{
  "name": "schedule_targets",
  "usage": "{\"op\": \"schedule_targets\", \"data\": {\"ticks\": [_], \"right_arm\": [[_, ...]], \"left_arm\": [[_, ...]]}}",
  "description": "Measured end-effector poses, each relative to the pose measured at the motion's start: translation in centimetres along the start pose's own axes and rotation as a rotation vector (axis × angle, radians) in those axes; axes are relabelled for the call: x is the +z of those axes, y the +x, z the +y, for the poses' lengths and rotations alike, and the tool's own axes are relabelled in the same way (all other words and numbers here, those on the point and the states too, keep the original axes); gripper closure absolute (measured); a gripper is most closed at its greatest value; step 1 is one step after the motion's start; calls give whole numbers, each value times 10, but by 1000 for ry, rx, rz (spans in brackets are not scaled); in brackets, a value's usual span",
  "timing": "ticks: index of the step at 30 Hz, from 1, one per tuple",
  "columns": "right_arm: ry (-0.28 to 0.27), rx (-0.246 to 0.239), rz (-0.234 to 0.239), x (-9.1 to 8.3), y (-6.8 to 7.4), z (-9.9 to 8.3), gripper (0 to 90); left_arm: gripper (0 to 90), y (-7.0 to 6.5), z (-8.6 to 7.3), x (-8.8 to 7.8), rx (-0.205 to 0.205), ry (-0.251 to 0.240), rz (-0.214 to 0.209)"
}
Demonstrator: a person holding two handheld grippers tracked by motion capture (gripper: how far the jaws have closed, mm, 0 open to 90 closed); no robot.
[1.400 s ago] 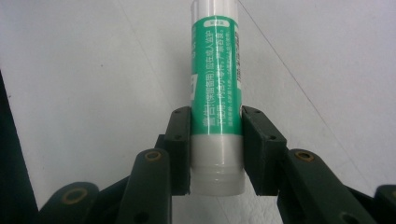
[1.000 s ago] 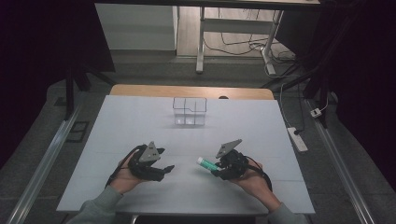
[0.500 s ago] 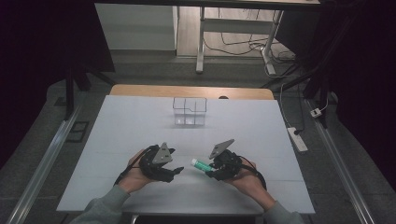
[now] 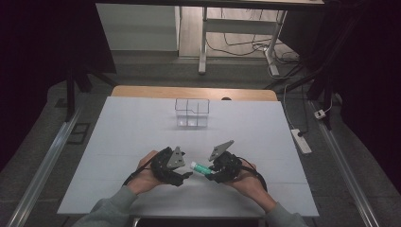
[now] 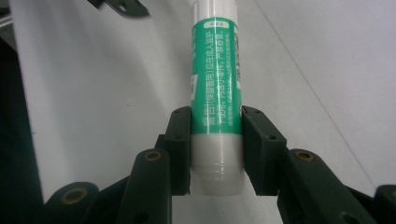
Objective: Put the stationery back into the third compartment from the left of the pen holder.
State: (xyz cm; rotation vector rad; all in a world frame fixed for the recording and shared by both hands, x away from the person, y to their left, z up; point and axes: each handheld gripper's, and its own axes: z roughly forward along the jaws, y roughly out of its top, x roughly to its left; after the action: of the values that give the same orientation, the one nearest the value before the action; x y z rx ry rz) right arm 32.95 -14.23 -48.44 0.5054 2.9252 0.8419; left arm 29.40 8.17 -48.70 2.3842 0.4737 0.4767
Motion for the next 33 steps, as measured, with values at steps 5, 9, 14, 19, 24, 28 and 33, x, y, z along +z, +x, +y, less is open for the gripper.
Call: {"op": "schedule_targets", "data": {"ticks": [5,9,14,19,24,28,33], "right_arm": [[-3,-2,27,2,2,5,650],[-1,-2,44,3,-1,6,650],[-1,3,62,5,-2,8,650],[-9,8,92,5,-1,10,650],[-16,12,122,4,-1,13,650],[-26,2,139,3,1,14,650],[-54,6,153,0,1,14,644]], "left_arm": [[254,-3,5,4,35,11,4],[253,-7,8,9,63,27,12],[286,-13,11,13,123,38,13],[344,-20,12,16,207,69,16],[428,-25,12,21,261,94,33],[534,-26,11,21,310,115,13],[601,-24,8,21,325,128,-41]]}}
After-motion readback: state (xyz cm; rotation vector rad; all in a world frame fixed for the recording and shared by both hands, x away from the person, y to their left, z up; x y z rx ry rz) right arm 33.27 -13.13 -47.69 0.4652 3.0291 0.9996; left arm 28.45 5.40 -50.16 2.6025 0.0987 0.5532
